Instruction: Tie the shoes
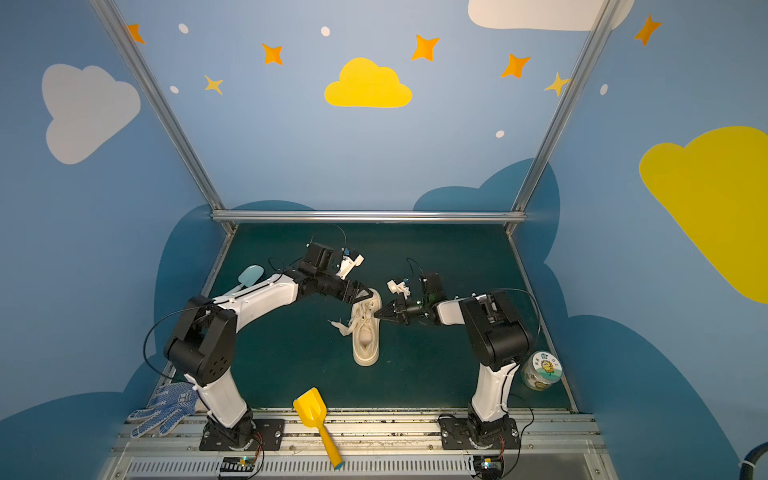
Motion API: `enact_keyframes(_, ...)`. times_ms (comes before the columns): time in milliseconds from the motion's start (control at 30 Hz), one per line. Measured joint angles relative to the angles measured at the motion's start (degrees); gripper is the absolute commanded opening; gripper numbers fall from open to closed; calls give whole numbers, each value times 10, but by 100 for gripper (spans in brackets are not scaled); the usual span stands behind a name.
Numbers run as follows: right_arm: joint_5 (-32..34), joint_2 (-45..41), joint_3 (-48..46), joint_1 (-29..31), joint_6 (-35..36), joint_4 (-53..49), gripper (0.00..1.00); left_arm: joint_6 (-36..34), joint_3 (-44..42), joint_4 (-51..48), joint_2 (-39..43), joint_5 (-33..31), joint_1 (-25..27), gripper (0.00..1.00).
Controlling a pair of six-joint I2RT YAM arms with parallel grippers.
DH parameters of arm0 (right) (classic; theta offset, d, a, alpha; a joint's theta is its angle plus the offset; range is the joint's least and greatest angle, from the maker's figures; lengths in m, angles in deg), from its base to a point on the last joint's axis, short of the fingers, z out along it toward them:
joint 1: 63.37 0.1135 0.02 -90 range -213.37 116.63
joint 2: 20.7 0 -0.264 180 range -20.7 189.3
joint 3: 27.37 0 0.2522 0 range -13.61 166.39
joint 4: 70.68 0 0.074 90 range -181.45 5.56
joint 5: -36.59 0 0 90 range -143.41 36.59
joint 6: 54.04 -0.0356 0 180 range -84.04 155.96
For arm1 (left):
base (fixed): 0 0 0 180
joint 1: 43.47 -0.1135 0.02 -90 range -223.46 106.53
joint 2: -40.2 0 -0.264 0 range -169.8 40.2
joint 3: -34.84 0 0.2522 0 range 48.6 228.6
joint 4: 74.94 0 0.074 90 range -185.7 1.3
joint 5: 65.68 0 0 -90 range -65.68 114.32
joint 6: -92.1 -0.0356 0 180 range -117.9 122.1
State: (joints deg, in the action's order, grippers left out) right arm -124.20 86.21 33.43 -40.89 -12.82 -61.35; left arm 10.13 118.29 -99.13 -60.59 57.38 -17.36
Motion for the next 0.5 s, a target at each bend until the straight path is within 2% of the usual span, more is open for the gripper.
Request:
enact_keyframes(100, 1, 3, 5, 2, 0, -2, 0, -13, -17, -2, 35, -7, -6, 70)
enact_keyframes(500, 2, 13, 19, 9, 0, -3, 0, -83, -184, 4, 146, -15, -16, 65)
